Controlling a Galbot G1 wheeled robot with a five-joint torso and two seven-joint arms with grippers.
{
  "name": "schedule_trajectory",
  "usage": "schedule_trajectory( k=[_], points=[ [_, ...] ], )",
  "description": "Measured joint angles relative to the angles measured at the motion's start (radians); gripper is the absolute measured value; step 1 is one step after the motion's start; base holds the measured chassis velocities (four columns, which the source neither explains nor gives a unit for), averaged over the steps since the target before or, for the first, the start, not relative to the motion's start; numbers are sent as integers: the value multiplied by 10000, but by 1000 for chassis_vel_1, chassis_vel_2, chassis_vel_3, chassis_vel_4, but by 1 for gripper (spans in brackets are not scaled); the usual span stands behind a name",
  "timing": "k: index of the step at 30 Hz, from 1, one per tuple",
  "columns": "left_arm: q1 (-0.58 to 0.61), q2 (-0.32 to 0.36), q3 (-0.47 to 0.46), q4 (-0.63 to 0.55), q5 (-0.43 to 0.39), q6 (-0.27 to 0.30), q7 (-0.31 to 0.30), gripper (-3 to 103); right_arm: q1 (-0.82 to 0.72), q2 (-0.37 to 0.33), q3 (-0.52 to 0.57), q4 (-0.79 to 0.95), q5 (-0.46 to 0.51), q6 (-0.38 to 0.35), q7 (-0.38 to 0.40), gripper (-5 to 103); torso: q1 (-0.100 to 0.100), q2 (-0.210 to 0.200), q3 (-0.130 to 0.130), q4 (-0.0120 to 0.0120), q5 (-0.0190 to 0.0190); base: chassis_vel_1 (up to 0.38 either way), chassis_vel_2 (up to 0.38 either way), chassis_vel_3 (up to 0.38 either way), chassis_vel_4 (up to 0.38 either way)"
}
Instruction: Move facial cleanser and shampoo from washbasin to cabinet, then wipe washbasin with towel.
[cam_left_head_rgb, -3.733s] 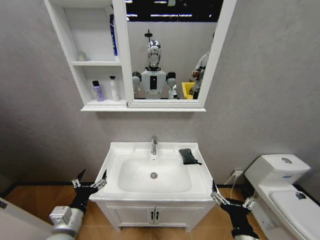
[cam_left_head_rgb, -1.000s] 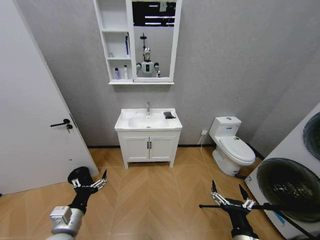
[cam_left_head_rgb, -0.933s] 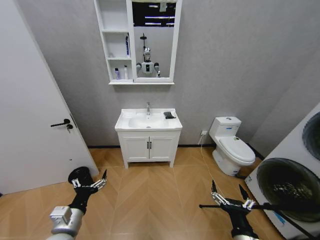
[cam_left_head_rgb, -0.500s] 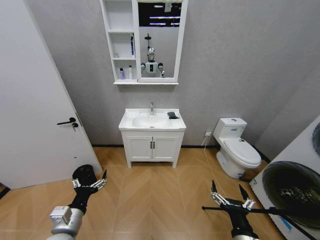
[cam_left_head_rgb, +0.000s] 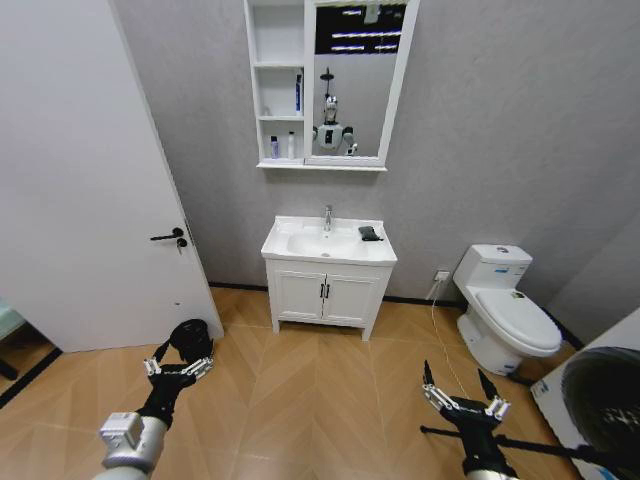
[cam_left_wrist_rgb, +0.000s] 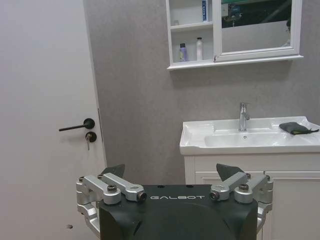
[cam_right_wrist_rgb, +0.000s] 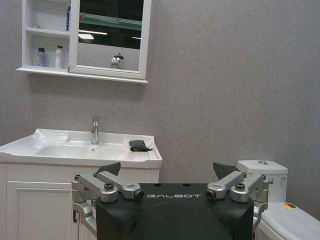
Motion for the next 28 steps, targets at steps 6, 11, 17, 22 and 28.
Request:
schedule_trajectory(
  k=[6,11,17,22,28],
  points=[
    [0,0,0,0,0,0,0,100,0,0,0,0,0,0,0,100,0,0,0,1,0,0,0,0,0],
    [0,0,0,0,0,0,0,100,0,0,0,0,0,0,0,100,0,0,0,1,0,0,0,0,0],
    [0,0,0,0,0,0,0,100,0,0,0,0,0,0,0,100,0,0,0,-1,0,-14,-18,-12,-10],
    [0,0,0,0,0,0,0,100,0,0,0,0,0,0,0,100,0,0,0,4,0,0,0,0,0],
    [0,1,0,0,0,0,0,100,0,0,0,0,0,0,0,100,0,0,0,2,0,0,0,0,0]
  ],
)
